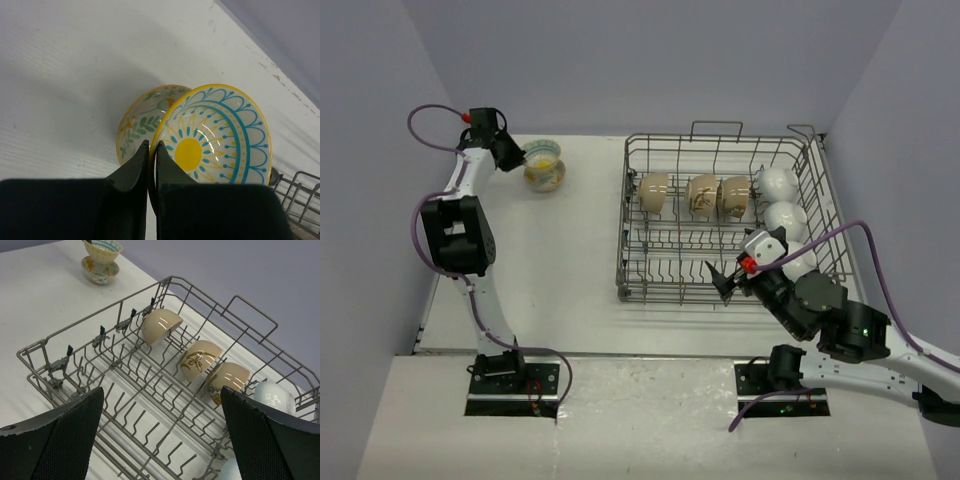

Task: Unload the bowls from the dish rack

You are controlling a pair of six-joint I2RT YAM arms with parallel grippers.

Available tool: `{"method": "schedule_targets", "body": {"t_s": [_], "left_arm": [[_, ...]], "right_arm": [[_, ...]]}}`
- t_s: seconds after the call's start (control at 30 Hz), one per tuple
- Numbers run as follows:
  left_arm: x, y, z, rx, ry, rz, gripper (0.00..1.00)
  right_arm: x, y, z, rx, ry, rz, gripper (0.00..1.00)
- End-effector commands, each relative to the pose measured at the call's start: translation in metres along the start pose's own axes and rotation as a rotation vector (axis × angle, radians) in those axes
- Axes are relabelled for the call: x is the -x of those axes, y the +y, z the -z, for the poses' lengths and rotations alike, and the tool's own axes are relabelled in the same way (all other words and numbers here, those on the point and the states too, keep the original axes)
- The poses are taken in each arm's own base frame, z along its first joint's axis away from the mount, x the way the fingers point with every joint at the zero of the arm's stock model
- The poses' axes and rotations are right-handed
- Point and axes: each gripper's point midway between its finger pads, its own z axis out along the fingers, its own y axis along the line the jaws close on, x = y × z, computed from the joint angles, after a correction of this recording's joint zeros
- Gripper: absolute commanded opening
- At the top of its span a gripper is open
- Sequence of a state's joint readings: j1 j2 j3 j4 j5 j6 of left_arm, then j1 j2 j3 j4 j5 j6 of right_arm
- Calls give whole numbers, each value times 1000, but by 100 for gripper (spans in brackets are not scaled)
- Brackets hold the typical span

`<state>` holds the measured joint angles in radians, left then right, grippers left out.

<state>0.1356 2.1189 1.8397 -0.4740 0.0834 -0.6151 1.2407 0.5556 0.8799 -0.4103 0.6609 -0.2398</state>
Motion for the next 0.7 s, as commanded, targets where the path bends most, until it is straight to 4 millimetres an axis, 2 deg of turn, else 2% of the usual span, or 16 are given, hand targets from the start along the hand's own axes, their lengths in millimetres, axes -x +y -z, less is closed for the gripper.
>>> {"method": "schedule_targets", "body": {"t_s": [0.0,0.2,0.53,0.6,0.67], "left_arm": [[17,-7,10,-41,-63,-13,0],[3,2,0,-37,-52,-21,0],[4,10,-3,-10,-68,-36,0],[2,10,-4,-11,-64,-40,6],[2,10,-8,-11,-58,-43,7]], "right_arm": [[7,2,-1,7,-31,-28,99],[7,2,0,13,-37,-32,99],[11,1,4,21,-63,-50,99],[10,1,4,20,-59,-48,99],[10,1,4,19,-59,-45,99]]}}
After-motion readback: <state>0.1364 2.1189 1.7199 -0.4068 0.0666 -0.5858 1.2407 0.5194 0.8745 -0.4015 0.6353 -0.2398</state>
